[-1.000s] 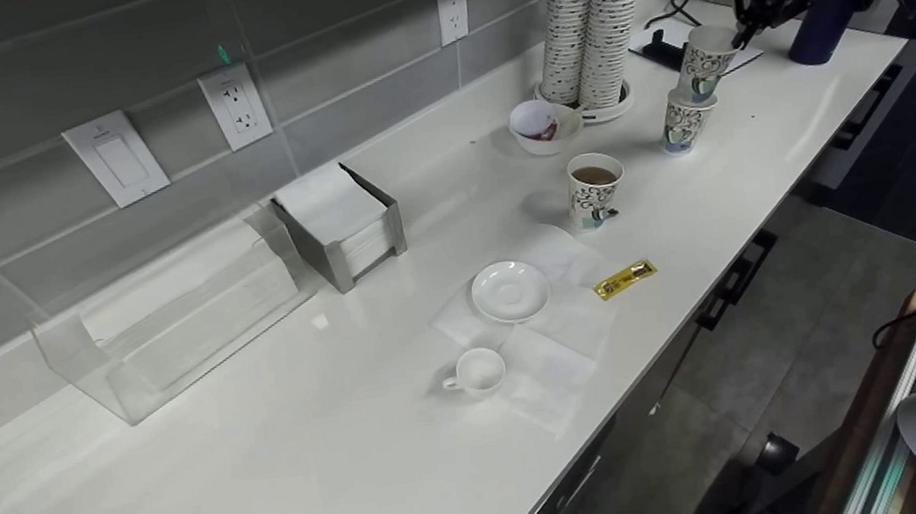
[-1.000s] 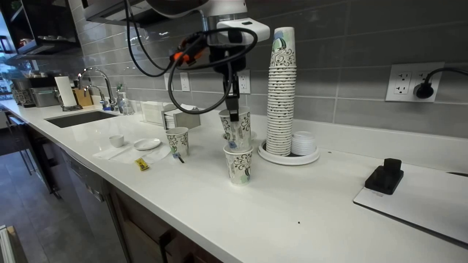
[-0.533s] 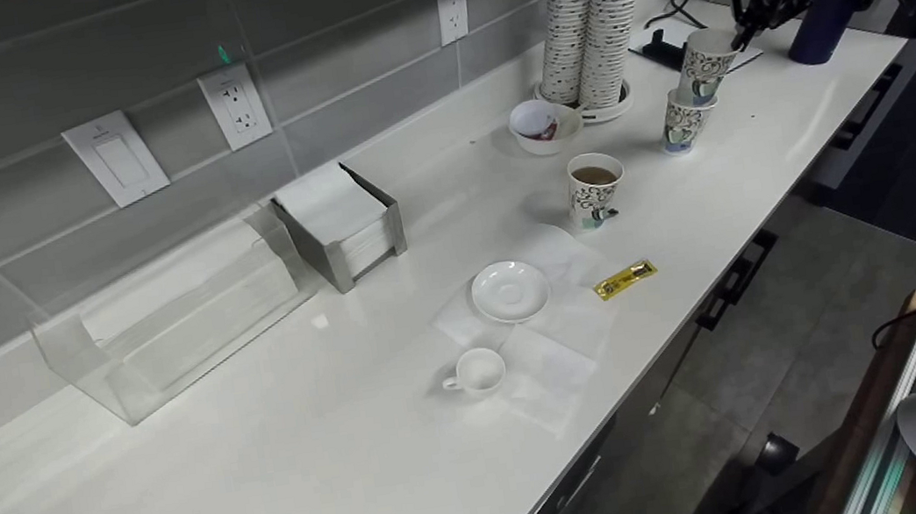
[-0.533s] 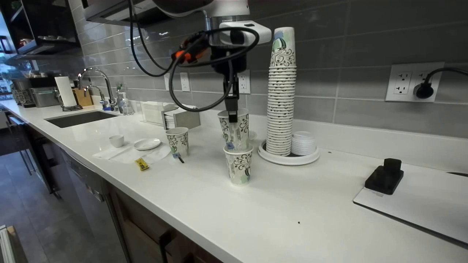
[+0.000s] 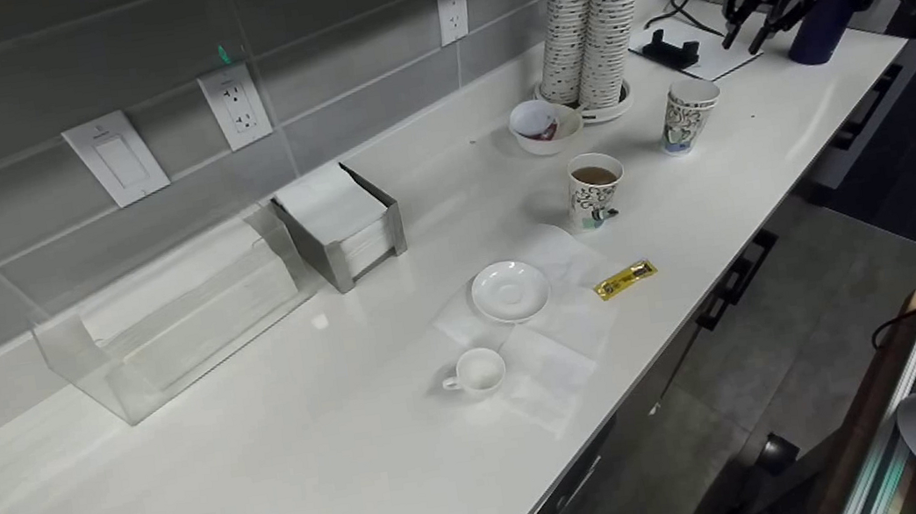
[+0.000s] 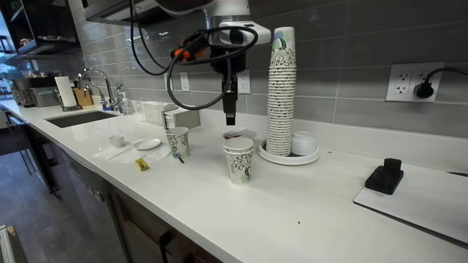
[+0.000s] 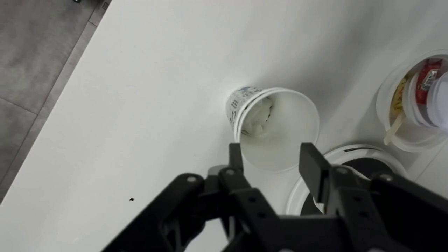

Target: Stack the two coffee cups on the right together.

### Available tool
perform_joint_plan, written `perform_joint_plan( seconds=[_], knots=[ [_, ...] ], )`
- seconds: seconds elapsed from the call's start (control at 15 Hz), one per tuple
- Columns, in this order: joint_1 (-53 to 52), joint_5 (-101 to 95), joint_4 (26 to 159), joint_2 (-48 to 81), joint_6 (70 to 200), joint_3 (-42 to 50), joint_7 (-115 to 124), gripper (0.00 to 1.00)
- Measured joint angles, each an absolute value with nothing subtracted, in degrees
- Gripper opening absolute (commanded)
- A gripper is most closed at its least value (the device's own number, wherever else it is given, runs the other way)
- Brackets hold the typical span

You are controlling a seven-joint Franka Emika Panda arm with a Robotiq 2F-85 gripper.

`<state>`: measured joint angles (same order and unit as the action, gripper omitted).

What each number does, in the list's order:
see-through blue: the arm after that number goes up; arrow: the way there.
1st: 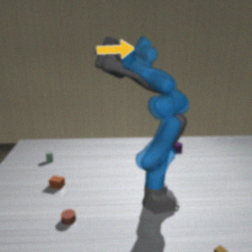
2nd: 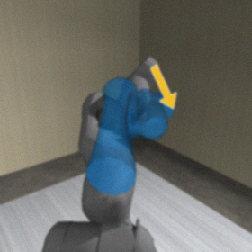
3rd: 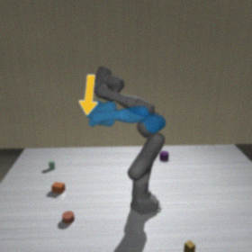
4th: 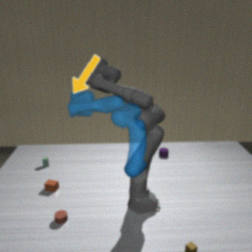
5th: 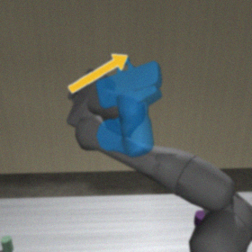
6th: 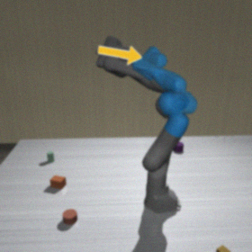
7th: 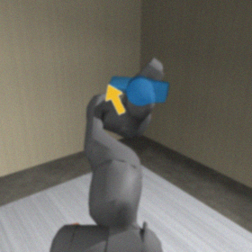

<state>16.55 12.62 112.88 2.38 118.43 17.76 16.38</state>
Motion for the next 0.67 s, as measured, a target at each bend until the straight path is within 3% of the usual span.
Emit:
perform_joint_plan(
  seconds=[0.2, 0.67],
  knots=[
    [16.6, 12.6, 112.7, 2.3, 118.4, 17.8, 16.5, 1.0],
    [17.2, 6.9, 119.0, -7.1, 116.1, 18.5, 4.7, 1.0]
  ],
)
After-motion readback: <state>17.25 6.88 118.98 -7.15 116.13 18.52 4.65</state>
